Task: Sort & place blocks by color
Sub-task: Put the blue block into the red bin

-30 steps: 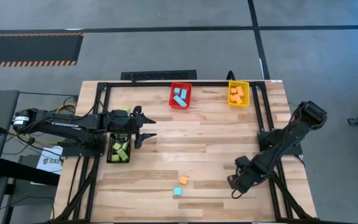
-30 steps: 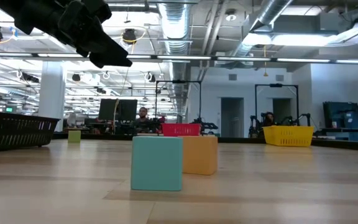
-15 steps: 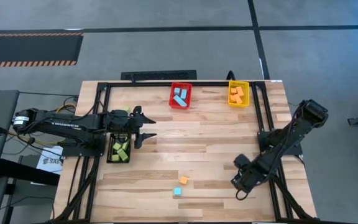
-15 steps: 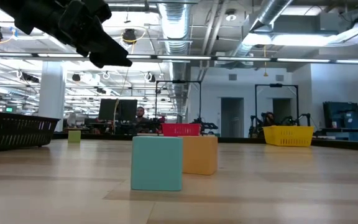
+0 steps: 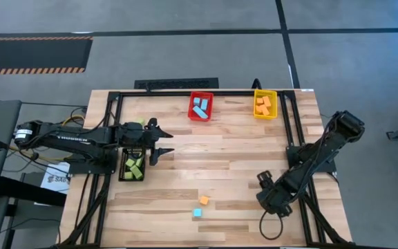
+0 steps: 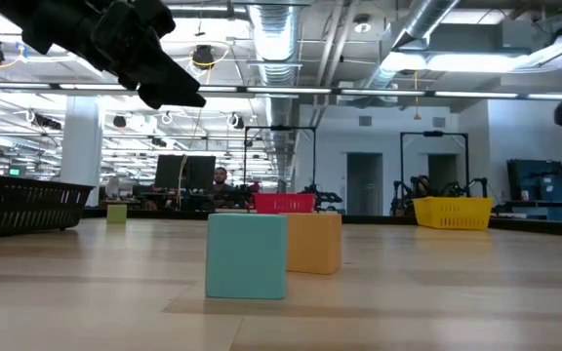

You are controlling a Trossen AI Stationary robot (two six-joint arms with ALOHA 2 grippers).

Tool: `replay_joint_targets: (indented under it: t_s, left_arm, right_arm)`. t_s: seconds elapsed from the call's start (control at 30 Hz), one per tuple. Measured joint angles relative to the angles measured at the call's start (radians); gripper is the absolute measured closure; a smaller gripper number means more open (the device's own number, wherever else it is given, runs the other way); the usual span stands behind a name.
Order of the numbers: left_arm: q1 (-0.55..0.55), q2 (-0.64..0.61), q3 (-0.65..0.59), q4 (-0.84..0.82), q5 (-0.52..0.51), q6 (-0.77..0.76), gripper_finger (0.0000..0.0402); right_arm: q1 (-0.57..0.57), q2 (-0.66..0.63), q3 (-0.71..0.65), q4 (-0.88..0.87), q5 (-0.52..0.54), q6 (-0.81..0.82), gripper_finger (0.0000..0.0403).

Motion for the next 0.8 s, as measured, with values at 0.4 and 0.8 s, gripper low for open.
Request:
replay_joint_targets:
  t_s: [0.4, 0.8]
  left_arm:
    - [0.0, 0.0, 0.0, -0.01, -0.002, 0.0, 0.0144]
    - [0.0, 0.0, 0.0, -0.019, -0.002, 0.012, 0.0144]
  right_arm:
    - [-0.013, 0.086, -0.023, 0.023, -0.002, -0.186, 0.0097]
    - [-0.032, 0.176, -0.005, 0.058, -0.003, -0.226, 0.0174]
